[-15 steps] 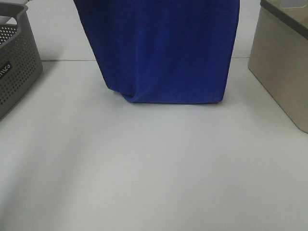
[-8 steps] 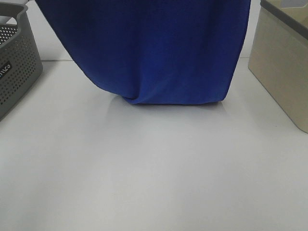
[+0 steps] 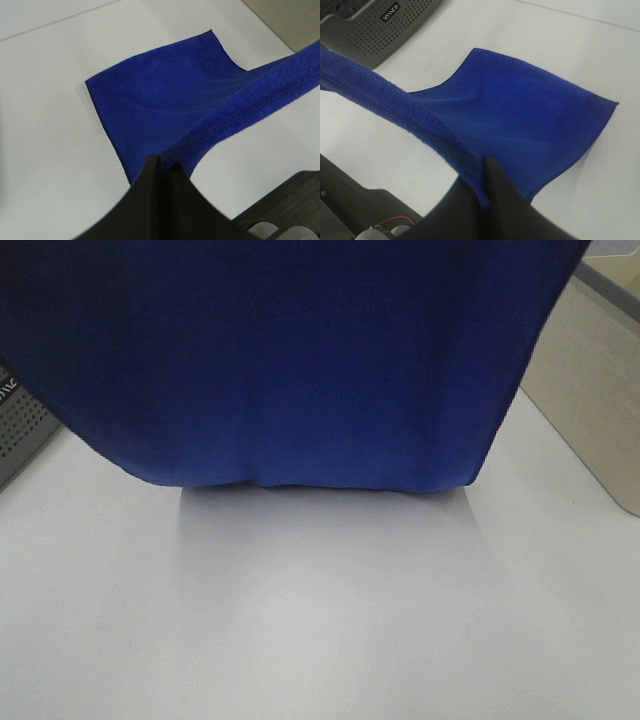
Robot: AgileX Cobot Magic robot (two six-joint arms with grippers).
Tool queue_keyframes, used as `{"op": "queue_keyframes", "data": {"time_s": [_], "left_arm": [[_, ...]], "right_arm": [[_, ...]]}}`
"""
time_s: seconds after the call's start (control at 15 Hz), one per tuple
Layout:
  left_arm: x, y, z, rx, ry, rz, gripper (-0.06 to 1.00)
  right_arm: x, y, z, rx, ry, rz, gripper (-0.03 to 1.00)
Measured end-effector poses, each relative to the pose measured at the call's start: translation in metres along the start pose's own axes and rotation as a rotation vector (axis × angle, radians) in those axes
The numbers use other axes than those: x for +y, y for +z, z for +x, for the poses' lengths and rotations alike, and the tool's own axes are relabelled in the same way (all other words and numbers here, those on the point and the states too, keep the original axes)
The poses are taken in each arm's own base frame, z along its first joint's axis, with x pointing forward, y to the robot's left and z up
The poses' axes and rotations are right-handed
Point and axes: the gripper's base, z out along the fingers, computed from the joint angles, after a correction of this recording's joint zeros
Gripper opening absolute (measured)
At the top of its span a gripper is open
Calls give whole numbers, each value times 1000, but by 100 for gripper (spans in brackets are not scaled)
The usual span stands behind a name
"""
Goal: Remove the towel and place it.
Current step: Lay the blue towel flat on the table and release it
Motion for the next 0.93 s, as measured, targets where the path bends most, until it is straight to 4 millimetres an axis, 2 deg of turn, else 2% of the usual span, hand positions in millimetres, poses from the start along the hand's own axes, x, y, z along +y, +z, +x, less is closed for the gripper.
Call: {"op": "queue_keyframes", "data": {"time_s": [0.27, 0.33, 0.53, 0.93], "left_arm": [[-6, -3, 32, 40, -45, 67, 0], [-4, 6, 53, 102, -69, 76, 0], [-2, 35, 87, 249, -143, 123, 0], [3, 69, 138, 456, -229, 147, 0]], "right_arm": [[1, -4, 41, 42, 18, -1, 2], [0, 1, 64, 78, 37, -9, 2], [-8, 20, 96, 175, 116, -9, 2], [-19, 66, 156, 399, 289, -67, 2]]}}
